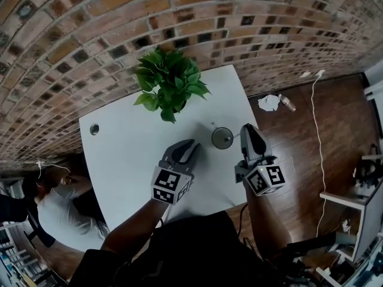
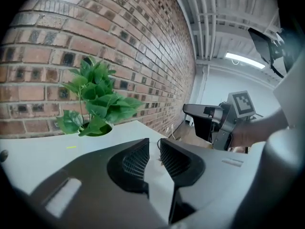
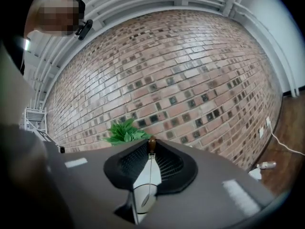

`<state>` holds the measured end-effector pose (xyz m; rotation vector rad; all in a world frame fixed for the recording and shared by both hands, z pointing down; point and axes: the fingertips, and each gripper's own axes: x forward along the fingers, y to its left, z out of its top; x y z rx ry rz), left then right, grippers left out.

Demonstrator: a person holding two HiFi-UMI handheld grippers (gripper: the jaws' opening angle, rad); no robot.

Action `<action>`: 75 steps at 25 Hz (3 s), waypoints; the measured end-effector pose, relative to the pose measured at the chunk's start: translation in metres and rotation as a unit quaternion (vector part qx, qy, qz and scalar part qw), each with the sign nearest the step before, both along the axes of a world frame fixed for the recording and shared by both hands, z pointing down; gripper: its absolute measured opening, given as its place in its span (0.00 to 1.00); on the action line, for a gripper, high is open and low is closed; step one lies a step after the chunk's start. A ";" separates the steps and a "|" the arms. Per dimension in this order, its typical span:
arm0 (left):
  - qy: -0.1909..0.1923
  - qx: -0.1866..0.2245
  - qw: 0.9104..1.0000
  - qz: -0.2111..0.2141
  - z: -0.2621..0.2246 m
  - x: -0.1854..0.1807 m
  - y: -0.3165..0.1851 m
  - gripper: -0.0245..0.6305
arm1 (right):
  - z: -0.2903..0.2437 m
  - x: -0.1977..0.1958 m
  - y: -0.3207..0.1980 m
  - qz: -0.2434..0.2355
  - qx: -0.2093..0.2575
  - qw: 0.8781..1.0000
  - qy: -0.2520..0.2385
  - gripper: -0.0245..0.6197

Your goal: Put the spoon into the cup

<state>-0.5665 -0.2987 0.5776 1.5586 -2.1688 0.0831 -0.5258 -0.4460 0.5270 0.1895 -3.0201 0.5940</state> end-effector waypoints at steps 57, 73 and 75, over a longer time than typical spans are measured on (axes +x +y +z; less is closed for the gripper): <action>-0.018 0.075 0.995 0.064 -0.062 0.053 0.059 0.04 | -0.008 0.084 0.053 0.058 0.055 0.995 0.059 0.05; -0.007 0.138 0.978 0.159 -0.123 0.176 0.065 0.04 | -0.092 0.254 0.101 0.111 0.104 0.987 0.047 0.05; -0.005 0.144 0.974 0.174 -0.131 0.210 0.060 0.04 | -0.097 0.283 0.104 0.111 0.117 0.986 0.045 0.05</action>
